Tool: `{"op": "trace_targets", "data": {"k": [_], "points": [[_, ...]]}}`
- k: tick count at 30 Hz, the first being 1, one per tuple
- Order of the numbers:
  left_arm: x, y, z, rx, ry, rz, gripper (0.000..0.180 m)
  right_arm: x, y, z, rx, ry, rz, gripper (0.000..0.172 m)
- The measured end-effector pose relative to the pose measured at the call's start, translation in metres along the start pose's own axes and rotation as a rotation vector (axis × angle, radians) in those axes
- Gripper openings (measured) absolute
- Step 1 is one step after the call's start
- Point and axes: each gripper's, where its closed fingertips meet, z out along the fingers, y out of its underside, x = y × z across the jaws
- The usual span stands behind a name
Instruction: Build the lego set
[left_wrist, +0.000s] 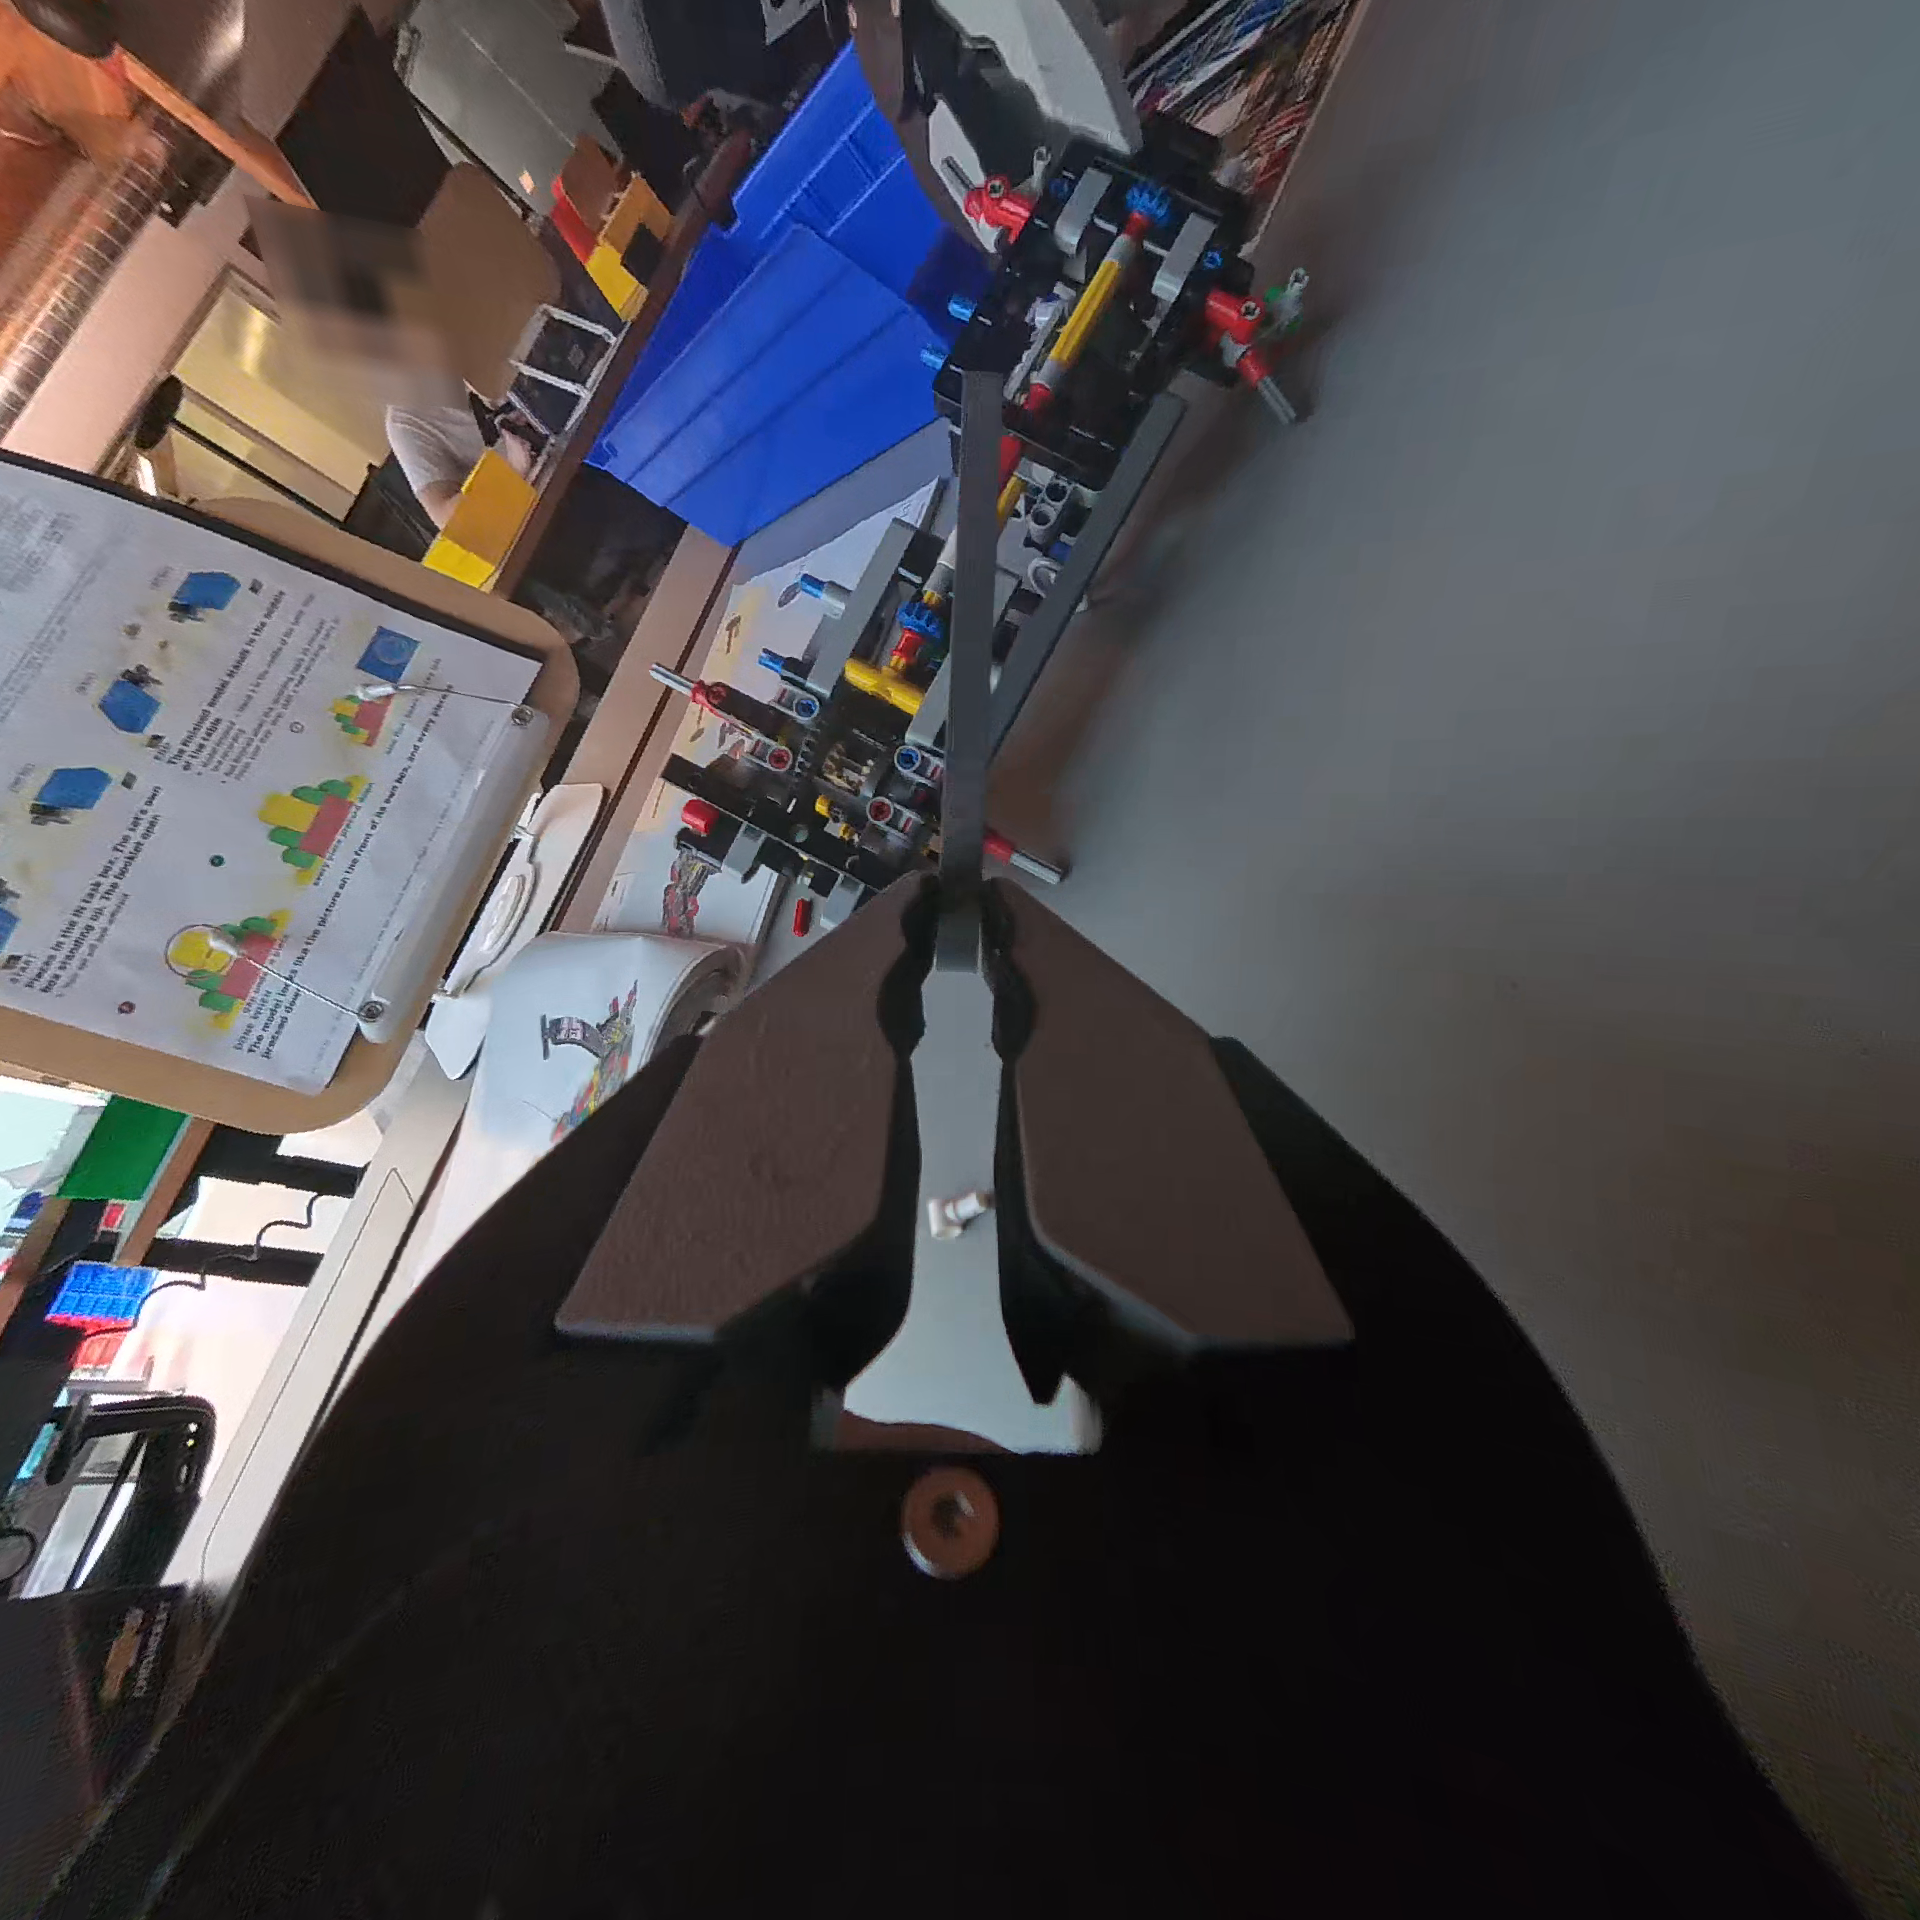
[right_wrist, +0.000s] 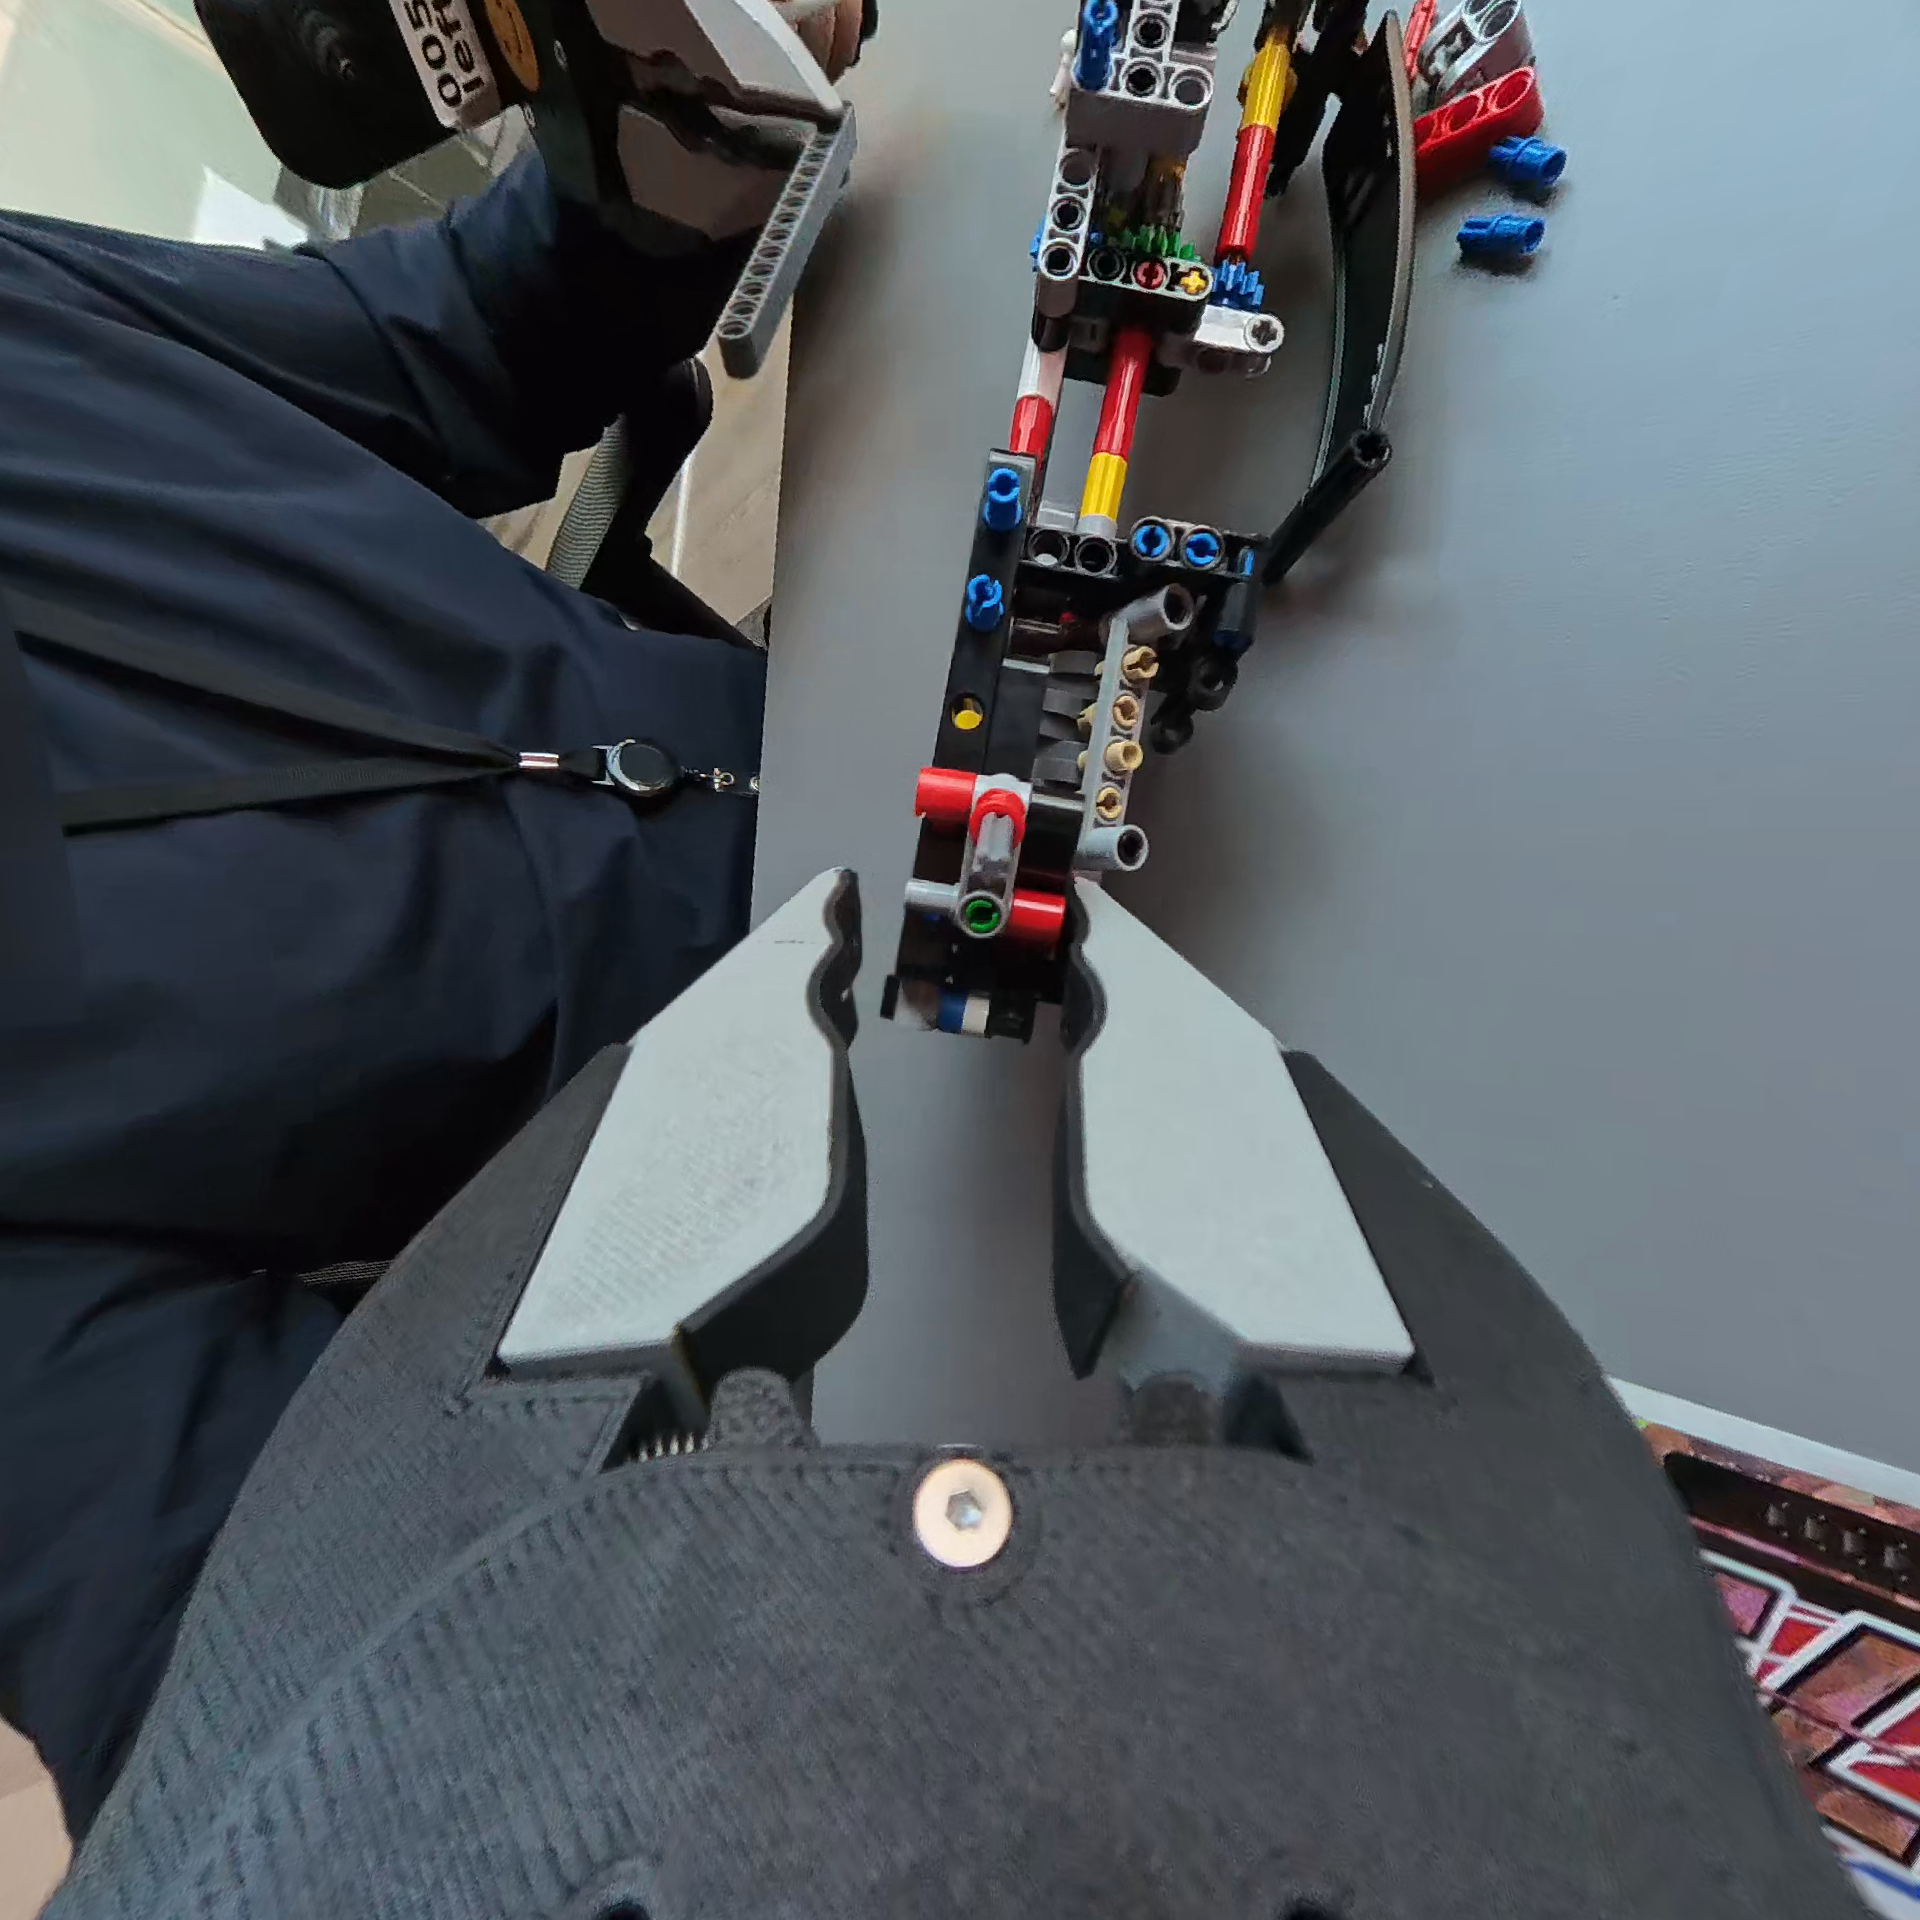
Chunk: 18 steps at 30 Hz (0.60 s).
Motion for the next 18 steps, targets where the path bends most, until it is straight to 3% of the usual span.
{"op": "trace_targets", "data": {"k": [8,11,14,18], "points": [[0.01,-0.01,0.013,-0.035,0.003,0.214,0.005,0.004,0.006,-0.012,0.0,0.161,-0.033,0.044],[-0.001,-0.03,0.014,-0.022,-0.133,0.444,0.005,0.004,0.007,-0.023,0.029,0.295,-0.039,0.044],[-0.003,-0.056,0.012,0.038,-0.219,0.575,0.005,0.002,0.007,-0.042,0.084,0.506,-0.076,0.042],[-0.009,-0.075,0.015,0.116,-0.287,0.442,0.005,-0.04,-0.011,-0.042,0.278,0.55,-0.238,0.037]]}}
